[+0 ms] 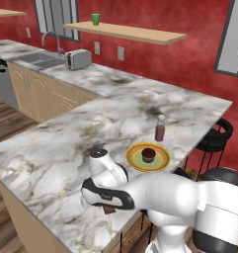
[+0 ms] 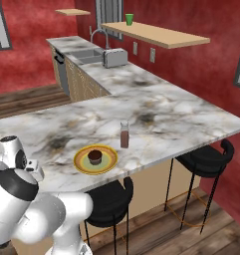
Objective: Take the cinnamon bottle from the cabinet and place it on the dining table, next to the plate with the cupcake. Then take the chocolate from the dining counter and place it on the cupcake plate.
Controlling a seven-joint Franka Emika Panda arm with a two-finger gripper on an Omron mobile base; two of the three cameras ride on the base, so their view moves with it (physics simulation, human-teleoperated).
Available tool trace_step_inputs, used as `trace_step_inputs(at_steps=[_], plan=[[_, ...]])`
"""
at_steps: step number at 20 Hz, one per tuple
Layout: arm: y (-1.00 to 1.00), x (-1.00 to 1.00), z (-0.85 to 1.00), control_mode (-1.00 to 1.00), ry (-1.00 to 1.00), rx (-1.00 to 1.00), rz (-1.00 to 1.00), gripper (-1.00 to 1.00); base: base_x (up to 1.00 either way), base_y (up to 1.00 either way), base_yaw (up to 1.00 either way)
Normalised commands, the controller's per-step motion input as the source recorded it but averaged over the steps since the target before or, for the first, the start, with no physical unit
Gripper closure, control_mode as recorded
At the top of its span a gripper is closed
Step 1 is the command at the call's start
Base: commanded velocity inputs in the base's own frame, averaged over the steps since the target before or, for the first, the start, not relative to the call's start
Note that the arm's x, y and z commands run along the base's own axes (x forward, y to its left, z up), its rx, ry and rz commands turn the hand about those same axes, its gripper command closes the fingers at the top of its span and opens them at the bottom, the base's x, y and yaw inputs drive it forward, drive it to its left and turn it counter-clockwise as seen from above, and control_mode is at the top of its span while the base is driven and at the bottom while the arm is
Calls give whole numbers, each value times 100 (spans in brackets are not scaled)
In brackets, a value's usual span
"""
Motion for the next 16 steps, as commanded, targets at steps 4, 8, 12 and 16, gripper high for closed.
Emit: trace_step_inputs(at_steps=[4,8,12,16], plan=[[-29,-10,22,-100,-8,1,0,100,0,0,0],[-34,-2,40,-100,-7,3,0,100,0,0,0],[-38,7,58,-100,0,4,0,100,0,0,0],[-43,24,55,-100,0,3,-2,100,0,0,0]])
